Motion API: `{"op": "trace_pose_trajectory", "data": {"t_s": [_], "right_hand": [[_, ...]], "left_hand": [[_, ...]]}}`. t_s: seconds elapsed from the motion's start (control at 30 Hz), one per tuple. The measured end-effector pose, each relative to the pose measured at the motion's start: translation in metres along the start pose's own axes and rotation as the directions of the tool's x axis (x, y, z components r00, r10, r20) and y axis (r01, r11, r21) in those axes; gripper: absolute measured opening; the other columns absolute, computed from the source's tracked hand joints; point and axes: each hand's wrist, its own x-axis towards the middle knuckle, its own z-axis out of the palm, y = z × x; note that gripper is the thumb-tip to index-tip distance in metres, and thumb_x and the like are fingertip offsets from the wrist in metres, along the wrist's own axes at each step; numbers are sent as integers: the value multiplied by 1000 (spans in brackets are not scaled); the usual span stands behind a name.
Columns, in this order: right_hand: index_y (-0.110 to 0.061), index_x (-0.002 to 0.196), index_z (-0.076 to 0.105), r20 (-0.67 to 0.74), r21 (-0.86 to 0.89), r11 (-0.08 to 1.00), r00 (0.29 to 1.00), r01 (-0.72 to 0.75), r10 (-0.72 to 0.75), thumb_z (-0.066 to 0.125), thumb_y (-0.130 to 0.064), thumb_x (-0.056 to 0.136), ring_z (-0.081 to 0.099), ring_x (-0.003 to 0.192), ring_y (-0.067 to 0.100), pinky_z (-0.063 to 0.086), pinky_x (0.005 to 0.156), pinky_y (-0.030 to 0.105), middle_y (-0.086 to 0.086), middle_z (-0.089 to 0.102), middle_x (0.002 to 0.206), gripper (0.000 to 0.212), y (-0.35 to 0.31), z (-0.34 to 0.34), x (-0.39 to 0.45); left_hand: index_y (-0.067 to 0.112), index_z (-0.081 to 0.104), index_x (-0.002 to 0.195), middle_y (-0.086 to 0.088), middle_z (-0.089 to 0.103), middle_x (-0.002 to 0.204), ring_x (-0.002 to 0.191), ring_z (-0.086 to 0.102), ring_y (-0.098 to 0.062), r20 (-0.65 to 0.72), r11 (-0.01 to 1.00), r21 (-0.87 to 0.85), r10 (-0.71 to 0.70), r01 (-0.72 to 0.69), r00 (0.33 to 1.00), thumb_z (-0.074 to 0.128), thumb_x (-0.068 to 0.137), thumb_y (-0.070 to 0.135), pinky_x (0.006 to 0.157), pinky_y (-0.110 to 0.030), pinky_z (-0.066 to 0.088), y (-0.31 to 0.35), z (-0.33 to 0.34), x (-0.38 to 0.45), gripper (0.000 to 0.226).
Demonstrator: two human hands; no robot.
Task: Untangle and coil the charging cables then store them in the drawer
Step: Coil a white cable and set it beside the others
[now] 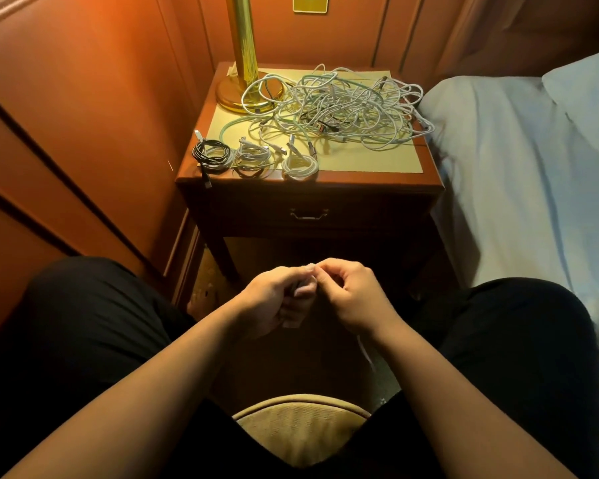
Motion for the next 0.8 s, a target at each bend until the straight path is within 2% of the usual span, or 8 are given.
{"op": "trace_pose_trajectory", "data": {"t_s": [0.1, 0.17, 0.33, 0.47, 0.53, 0.63, 0.7, 0.8], "right_hand": [[-25, 95, 76, 50, 74, 994, 996, -82, 78, 50, -37, 107, 67, 72, 37, 53, 62, 50, 8, 74, 81, 31, 8, 15, 3], [-16, 90, 72, 104, 111, 981, 984, -157, 146, 48, -39, 106, 54, 58, 34, 42, 55, 45, 19, 69, 76, 37, 11, 19, 5], [-19, 80, 71, 258, -12, 974, 940, -228, 224, 46, -31, 110, 49, 57, 17, 38, 56, 33, -3, 56, 60, 41, 7, 20, 2], [-18, 79, 74, 308, -85, 961, 911, -262, 276, 48, -38, 109, 58, 56, 12, 48, 58, 31, -4, 62, 59, 44, 0, 20, -2], [-20, 77, 75, 340, -151, 961, 901, -232, 271, 49, -44, 108, 61, 58, 17, 52, 61, 34, 0, 66, 63, 46, -3, 21, -3], [-24, 72, 73, 343, -200, 972, 920, -126, 190, 49, -48, 107, 53, 51, 10, 44, 54, 27, -4, 60, 57, 49, -7, 21, -6], [-25, 72, 70, 296, -153, 987, 951, -47, 91, 50, -42, 108, 47, 48, 2, 37, 49, 21, -8, 55, 55, 44, -11, 17, -8], [-24, 81, 68, 216, -16, 1000, 976, 20, -16, 54, -32, 107, 54, 57, 8, 42, 53, 28, -2, 64, 66, 31, -12, 7, -7]], "left_hand": [[19, 40, 62, 3, 25, 58, 48, 22, -11, -20, 975, -220, 0, -4, 1000, 39, 104, 43, 48, -26, 21, -3, 0, 1, 49], [18, 41, 63, 3, 27, 57, 49, 25, -11, -65, 934, -354, 21, -42, 998, 39, 104, 42, 49, -25, 26, -1, 2, 2, 48], [17, 46, 63, 3, 33, 58, 53, 32, -11, -261, 819, -553, 6, -155, 965, 36, 108, 43, 56, -26, 36, 8, 0, 3, 53], [15, 48, 71, 2, 41, 61, 55, 39, -11, -461, 818, -512, -3, -263, 888, 36, 110, 43, 66, -28, 38, 6, -5, 11, 49], [13, 51, 76, 1, 48, 64, 57, 46, -11, -579, 871, -380, 37, -310, 814, 37, 111, 40, 66, -28, 43, 2, -11, 13, 47], [8, 61, 80, -2, 60, 68, 62, 59, -12, -654, 967, 153, 254, -204, 713, 39, 111, 38, 63, -23, 51, -7, -24, 11, 48], [7, 65, 78, -4, 64, 67, 62, 60, -10, -572, 888, 449, 368, -96, 733, 40, 110, 38, 60, -19, 49, -10, -28, 10, 51], [11, 66, 72, -2, 62, 65, 58, 58, -6, -440, 785, 619, 343, 4, 830, 42, 110, 38, 58, -24, 46, -12, -24, 11, 51]]}}
